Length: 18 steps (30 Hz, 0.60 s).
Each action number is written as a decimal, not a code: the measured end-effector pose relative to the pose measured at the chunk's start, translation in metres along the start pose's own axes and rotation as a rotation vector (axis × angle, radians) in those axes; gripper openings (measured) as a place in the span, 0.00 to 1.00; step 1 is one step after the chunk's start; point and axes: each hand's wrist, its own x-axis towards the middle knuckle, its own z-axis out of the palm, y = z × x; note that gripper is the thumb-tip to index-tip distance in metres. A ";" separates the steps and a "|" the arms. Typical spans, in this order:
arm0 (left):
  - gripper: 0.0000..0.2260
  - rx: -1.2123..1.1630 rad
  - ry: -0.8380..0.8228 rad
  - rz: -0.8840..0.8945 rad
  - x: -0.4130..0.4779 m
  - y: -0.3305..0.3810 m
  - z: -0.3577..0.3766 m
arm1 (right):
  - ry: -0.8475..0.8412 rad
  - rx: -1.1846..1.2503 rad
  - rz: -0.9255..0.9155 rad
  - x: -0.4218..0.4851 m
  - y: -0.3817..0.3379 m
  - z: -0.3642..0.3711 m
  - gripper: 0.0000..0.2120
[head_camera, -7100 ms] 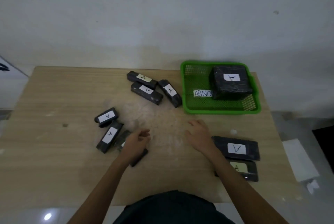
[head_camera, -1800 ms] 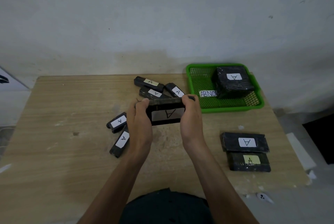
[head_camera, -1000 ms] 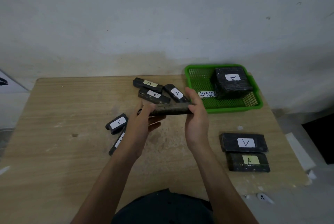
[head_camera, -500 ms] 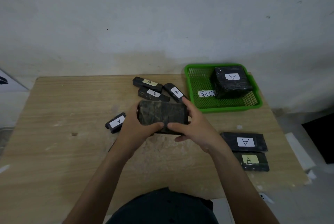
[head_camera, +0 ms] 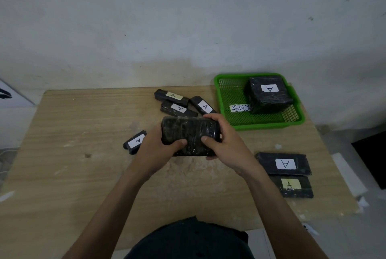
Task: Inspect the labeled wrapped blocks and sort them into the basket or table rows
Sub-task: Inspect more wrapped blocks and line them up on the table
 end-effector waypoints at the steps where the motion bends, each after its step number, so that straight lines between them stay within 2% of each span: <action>1: 0.12 -0.048 -0.026 -0.033 0.001 0.000 -0.001 | -0.022 0.051 0.017 0.001 0.000 -0.003 0.19; 3: 0.08 -0.150 -0.090 -0.097 0.003 -0.003 -0.005 | -0.052 0.109 0.028 0.002 -0.001 -0.008 0.20; 6: 0.07 -0.175 -0.130 -0.128 0.004 -0.005 -0.008 | -0.064 0.116 0.024 0.002 -0.001 -0.010 0.20; 12: 0.09 -0.231 -0.120 -0.165 0.000 0.000 -0.012 | -0.088 0.202 0.068 0.002 0.002 -0.014 0.23; 18: 0.09 -0.268 -0.075 -0.193 -0.006 0.003 -0.011 | -0.045 0.217 0.118 0.002 0.002 -0.012 0.19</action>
